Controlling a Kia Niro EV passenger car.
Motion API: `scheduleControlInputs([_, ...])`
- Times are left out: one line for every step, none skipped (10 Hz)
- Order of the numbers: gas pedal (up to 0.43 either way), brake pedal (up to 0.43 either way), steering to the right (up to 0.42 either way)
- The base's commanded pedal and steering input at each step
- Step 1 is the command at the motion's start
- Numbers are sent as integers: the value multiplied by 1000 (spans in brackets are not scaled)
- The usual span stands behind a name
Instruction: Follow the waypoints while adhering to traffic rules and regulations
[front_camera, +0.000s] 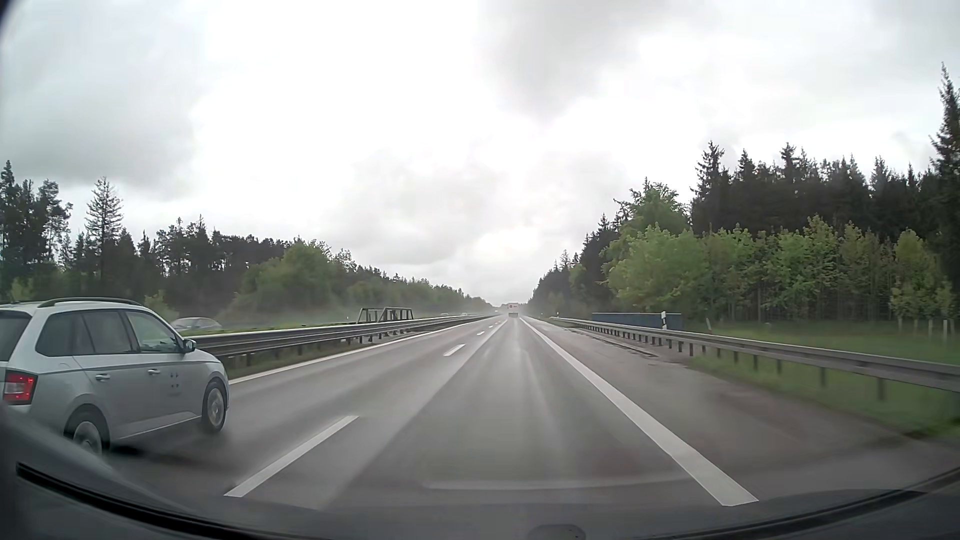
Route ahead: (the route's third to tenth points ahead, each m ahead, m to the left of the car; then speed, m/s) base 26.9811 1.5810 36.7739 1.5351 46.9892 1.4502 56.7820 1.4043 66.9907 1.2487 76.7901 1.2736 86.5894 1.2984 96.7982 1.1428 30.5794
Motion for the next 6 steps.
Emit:
scheduleControlInputs([280,0,0])
scheduleControlInputs([280,0,0])
scheduleControlInputs([280,0,0])
scheduleControlInputs([280,0,0])
scheduleControlInputs([280,0,0])
scheduleControlInputs([280,0,0])
